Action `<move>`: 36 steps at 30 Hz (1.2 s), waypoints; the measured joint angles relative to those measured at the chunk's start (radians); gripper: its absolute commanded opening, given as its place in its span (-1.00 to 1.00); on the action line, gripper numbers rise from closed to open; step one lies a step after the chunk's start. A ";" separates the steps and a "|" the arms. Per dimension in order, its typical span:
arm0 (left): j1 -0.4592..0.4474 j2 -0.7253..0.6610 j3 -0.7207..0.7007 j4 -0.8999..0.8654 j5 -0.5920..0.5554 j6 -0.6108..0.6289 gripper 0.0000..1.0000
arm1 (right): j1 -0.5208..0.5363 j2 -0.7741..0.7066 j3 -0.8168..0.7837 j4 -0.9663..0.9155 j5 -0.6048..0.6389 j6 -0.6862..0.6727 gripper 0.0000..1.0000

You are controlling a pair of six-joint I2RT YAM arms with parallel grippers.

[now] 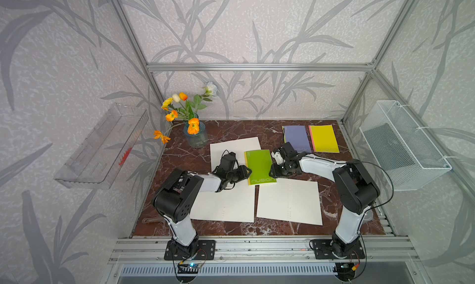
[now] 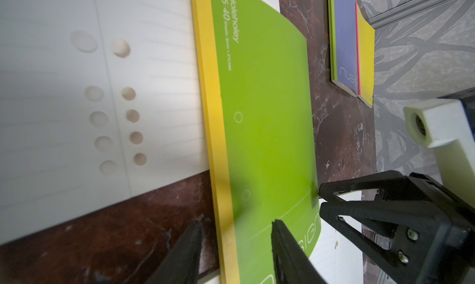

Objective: Close the notebook
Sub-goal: Pick up the notebook from the center of the board.

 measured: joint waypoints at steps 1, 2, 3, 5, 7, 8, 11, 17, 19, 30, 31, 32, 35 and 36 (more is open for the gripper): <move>0.001 0.003 0.001 0.004 0.002 0.000 -0.08 | 0.000 0.000 0.001 0.000 0.000 0.000 -0.22; 0.002 0.006 0.004 0.006 0.006 0.000 -0.08 | 0.000 0.001 0.003 0.000 0.001 0.000 -0.22; 0.002 0.010 0.007 0.007 0.009 0.000 -0.08 | 0.000 0.002 0.004 0.000 0.002 0.000 -0.22; 0.002 0.016 0.012 0.011 0.012 -0.001 -0.08 | 0.000 0.006 0.006 0.000 0.005 0.000 -0.22; 0.002 0.021 0.015 0.016 0.016 -0.001 -0.09 | 0.001 0.010 0.006 -0.001 0.013 0.000 -0.22; 0.002 0.023 0.016 0.017 0.018 -0.001 -0.09 | 0.000 0.013 0.006 -0.001 0.017 0.000 -0.22; 0.002 0.026 0.019 0.018 0.021 -0.001 -0.09 | 0.001 0.020 0.006 -0.001 0.019 0.000 -0.22; 0.003 0.041 0.033 0.021 0.033 -0.002 -0.10 | 0.002 0.024 0.006 -0.001 0.019 0.000 -0.23; 0.004 0.043 0.034 0.024 0.037 -0.002 -0.11 | 0.003 0.024 0.006 -0.001 0.019 0.000 -0.23; 0.005 0.043 0.038 0.021 0.061 -0.003 -0.15 | 0.026 0.027 0.006 0.005 0.034 0.004 -0.28; 0.005 0.040 0.038 0.016 0.063 -0.002 -0.15 | 0.027 0.027 0.006 0.005 0.035 0.004 -0.28; 0.005 0.035 0.038 0.010 0.063 -0.001 -0.15 | 0.028 0.027 0.006 0.006 0.036 0.004 -0.28; 0.005 0.007 0.037 -0.006 0.064 0.002 -0.20 | 0.029 0.027 0.006 0.006 0.036 0.004 -0.28; 0.005 -0.005 0.037 -0.009 0.065 0.002 -0.22 | 0.029 0.027 0.006 0.007 0.036 0.004 -0.28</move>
